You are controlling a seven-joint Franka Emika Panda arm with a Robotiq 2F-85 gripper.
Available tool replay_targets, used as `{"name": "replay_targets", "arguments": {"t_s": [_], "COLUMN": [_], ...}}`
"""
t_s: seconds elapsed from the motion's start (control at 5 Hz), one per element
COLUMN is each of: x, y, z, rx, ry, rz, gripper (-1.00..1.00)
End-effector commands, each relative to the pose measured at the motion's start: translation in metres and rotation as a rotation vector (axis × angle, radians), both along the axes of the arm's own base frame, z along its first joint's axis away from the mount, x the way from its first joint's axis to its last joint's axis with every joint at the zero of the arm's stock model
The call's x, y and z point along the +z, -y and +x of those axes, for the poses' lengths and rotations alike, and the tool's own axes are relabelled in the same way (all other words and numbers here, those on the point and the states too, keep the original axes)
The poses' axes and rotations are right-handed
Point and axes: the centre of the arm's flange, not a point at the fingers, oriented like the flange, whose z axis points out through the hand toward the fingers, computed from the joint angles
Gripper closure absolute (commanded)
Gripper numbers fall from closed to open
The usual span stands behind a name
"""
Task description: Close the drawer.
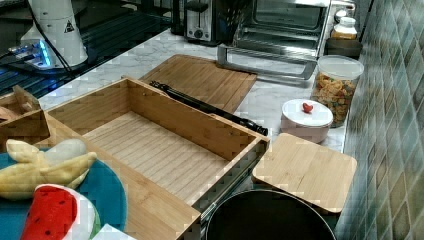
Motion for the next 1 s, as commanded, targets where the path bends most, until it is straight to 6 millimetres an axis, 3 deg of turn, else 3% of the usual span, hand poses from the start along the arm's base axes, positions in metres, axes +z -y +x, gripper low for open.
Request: {"name": "replay_targets", "arguments": {"t_s": [0.2, 1.0], "x": [-0.040, -0.048], "y": [0.064, 0.121], "z": [0.002, 0.010], "rx": [0.019, 0.043], "ry": [0.111, 0.166], "rz": [-0.078, -0.169], "gripper": [1.00, 1.00]}}
